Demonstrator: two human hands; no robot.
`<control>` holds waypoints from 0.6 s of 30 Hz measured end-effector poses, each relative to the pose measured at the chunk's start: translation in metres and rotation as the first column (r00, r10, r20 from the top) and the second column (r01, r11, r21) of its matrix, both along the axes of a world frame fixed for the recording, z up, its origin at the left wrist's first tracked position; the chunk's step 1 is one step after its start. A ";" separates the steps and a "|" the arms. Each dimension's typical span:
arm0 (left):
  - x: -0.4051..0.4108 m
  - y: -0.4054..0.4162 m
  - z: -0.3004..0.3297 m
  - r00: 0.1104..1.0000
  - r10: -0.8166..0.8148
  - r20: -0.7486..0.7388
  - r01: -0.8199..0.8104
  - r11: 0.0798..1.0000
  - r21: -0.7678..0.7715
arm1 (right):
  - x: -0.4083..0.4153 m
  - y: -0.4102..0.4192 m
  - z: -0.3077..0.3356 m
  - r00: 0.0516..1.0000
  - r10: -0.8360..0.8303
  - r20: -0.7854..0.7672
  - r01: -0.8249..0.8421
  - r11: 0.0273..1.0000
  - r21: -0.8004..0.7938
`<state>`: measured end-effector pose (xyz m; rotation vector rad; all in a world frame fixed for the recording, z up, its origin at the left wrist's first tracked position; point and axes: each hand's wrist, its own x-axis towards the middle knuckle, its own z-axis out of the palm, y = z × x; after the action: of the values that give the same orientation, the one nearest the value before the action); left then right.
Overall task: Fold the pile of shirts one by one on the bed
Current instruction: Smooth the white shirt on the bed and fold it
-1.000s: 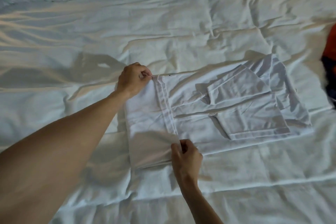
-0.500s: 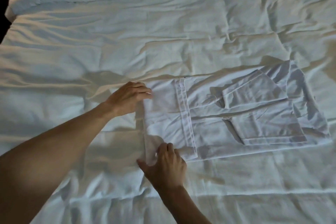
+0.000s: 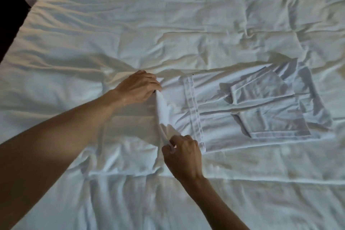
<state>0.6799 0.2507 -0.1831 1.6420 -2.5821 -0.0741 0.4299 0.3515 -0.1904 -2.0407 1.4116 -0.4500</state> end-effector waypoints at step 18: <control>-0.178 -0.158 0.063 0.824 0.405 -0.396 -0.159 0.837 0.524 | -0.213 -0.123 0.017 0.738 -0.613 0.281 0.466 0.765 0.445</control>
<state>0.5016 0.0925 -0.1204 1.8271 -1.9831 -1.0368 0.2165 0.2290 -0.1735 -1.1226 1.6641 -0.7673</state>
